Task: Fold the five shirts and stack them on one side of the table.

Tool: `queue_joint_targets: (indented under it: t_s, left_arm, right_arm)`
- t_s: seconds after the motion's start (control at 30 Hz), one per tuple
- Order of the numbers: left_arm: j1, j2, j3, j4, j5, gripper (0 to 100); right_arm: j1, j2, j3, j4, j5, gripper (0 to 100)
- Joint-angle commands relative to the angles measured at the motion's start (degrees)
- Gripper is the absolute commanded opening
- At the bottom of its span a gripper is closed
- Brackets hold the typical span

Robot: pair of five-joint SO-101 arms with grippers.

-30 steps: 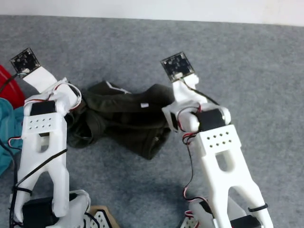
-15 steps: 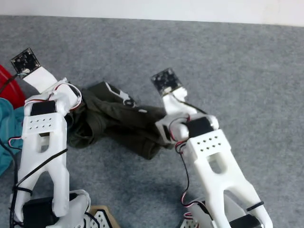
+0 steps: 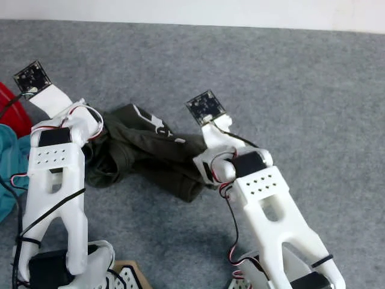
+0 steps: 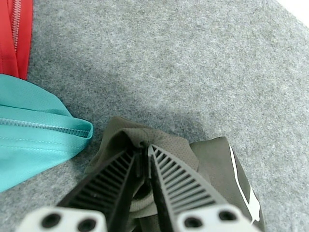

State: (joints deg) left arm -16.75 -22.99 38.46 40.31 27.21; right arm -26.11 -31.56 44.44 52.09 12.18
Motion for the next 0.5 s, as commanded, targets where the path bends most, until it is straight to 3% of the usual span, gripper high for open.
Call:
queue_joint_targets:
  t_s: [0.0, 0.27, 0.43, 0.47]
  left_arm:
    - [-1.0, -0.3, -0.1, -0.9, 0.4, 1]
    - [-1.0, -0.3, -0.1, -1.0, 0.4, 1]
    - [-1.0, -0.3, -0.1, -1.0, 0.4, 1]
    - [-1.0, -0.3, -0.1, -1.0, 0.4, 1]
  right_arm:
    - [1.3, 3.2, -1.0, -3.3, 0.4, 17.4]
    - [1.3, 17.4, -8.7, -3.7, 0.7, 16.7]
    - [2.0, 17.5, -9.5, -3.8, 0.7, 0.2]
    - [2.3, 16.8, -9.5, -3.9, 0.7, 0.5]
